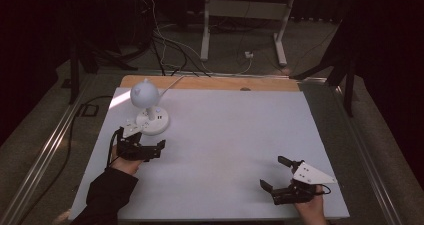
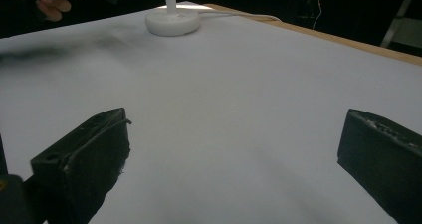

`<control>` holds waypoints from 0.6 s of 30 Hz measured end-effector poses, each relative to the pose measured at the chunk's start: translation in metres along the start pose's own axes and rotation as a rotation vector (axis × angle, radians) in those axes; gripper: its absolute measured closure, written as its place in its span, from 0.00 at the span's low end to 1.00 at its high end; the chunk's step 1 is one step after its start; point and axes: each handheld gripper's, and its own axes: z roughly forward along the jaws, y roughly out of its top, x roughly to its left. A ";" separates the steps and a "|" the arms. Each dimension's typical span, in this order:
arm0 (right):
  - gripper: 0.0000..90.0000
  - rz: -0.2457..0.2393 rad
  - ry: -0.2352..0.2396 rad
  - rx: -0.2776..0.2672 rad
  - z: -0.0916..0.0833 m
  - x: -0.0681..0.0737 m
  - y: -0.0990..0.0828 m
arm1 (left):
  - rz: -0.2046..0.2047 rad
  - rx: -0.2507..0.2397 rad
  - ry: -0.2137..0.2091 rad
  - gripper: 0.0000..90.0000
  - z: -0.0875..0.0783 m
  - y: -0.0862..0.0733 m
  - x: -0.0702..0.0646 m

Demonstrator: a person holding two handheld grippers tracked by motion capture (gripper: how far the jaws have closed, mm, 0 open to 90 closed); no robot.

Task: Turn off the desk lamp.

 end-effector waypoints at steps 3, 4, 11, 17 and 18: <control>0.00 0.002 0.000 0.003 0.000 0.000 0.000 | 0.007 0.005 0.000 0.01 -0.006 -0.006 -0.001; 0.00 0.003 0.000 0.002 0.000 0.000 0.000 | 0.008 0.006 -0.002 0.00 -0.008 -0.007 -0.001; 0.00 0.003 -0.002 0.004 0.001 0.000 0.000 | 0.007 0.010 -0.015 0.00 -0.022 -0.018 0.000; 0.00 0.004 -0.001 0.005 0.001 0.000 -0.001 | 0.016 0.028 -0.021 0.00 -0.028 -0.032 -0.001; 0.00 0.003 -0.002 0.005 0.001 0.000 -0.001 | 0.016 0.031 -0.021 0.01 -0.028 -0.034 -0.001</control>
